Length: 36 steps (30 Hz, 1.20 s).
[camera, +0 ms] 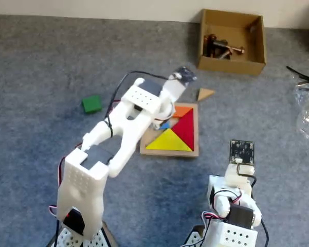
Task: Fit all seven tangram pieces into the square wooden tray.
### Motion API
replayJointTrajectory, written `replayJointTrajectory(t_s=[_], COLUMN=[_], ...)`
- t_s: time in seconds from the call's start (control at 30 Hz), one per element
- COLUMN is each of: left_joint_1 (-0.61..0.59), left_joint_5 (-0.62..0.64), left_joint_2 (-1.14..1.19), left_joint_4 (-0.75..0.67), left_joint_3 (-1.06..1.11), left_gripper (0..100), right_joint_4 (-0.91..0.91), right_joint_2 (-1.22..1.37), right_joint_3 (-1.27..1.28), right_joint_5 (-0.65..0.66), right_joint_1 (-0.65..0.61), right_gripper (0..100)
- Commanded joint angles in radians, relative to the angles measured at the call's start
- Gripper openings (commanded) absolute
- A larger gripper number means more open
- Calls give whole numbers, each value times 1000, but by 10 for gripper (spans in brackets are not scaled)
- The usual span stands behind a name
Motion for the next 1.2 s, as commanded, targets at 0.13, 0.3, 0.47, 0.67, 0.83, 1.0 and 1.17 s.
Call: replayJointTrajectory(t_s=[0.13, 0.3, 0.47, 0.67, 0.83, 1.0, 1.17], left_joint_1=[2, 48, 79, 82, 101, 105, 105], left_joint_5=[-3, -3, -3, -3, -3, -3, -3], left_joint_2=[-68, -68, -54, 33, 12, -7, -7], left_joint_4=[-18, -20, -61, -95, -104, -104, -104], left_joint_3=[-8, -8, -1, -7, -7, -7, -7], left_gripper=[5, 5, 5, 5, 5, 5, 5], right_joint_4=[-30, -30, -30, -30, -30, -30, -30], right_joint_2=[-10, -10, -10, -10, -10, -10, -10], right_joint_3=[110, 110, 110, 110, 110, 110, 110], right_joint_5=[-8, -8, -8, -8, -8, -8, -8], right_joint_1=[13, 13, 13, 13, 13, 13, 13], right_gripper=[10, 10, 10, 10, 10, 10, 10])
